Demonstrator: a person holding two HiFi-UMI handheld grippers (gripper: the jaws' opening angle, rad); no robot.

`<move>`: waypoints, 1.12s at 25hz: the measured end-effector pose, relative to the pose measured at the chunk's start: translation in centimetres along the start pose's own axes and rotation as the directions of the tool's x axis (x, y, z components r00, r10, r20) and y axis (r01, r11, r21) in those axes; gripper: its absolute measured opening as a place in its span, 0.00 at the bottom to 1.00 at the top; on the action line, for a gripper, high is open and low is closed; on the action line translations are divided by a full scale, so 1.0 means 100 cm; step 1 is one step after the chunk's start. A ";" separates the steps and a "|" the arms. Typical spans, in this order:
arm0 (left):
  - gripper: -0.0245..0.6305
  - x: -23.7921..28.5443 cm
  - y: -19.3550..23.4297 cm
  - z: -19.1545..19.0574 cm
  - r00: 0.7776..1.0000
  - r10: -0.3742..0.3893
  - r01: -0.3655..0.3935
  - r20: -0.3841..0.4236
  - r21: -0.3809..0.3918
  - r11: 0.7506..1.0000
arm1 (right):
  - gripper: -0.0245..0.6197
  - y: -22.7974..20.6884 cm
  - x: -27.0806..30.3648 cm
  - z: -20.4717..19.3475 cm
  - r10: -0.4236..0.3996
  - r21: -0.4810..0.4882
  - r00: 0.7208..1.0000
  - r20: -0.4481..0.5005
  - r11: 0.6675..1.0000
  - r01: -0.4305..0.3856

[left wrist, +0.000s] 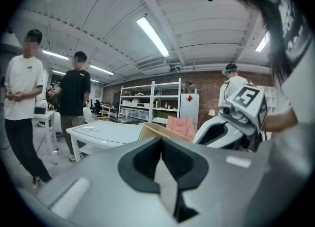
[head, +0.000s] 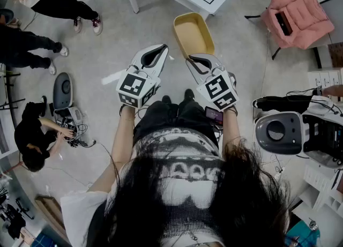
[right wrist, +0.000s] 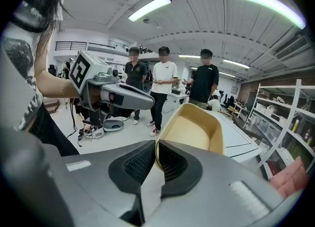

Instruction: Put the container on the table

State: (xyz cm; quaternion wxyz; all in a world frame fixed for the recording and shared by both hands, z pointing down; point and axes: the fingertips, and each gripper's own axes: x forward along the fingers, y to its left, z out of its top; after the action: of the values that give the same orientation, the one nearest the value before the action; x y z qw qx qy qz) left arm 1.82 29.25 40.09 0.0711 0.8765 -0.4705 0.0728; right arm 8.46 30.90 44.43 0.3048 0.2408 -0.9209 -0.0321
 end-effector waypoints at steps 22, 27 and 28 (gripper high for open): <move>0.04 -0.001 0.035 -0.006 1.000 -0.013 0.013 -0.001 0.007 1.000 | 0.08 -0.003 0.038 0.013 -0.005 0.025 1.000 -0.008 1.000 0.005; 0.04 0.006 0.040 -0.007 1.000 -0.009 0.009 -0.003 -0.002 1.000 | 0.08 -0.013 0.043 0.015 0.005 0.023 1.000 -0.015 1.000 -0.005; 0.04 0.010 0.041 -0.006 1.000 -0.013 0.013 -0.005 0.001 1.000 | 0.08 -0.017 0.045 0.014 0.006 0.024 1.000 -0.016 1.000 -0.005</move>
State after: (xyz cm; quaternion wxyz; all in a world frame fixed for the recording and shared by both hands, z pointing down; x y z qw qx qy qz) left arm -1.16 26.31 41.12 0.0725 0.8794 -0.4645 0.0745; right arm 5.21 27.20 45.39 0.3094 0.2421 -0.9194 -0.0182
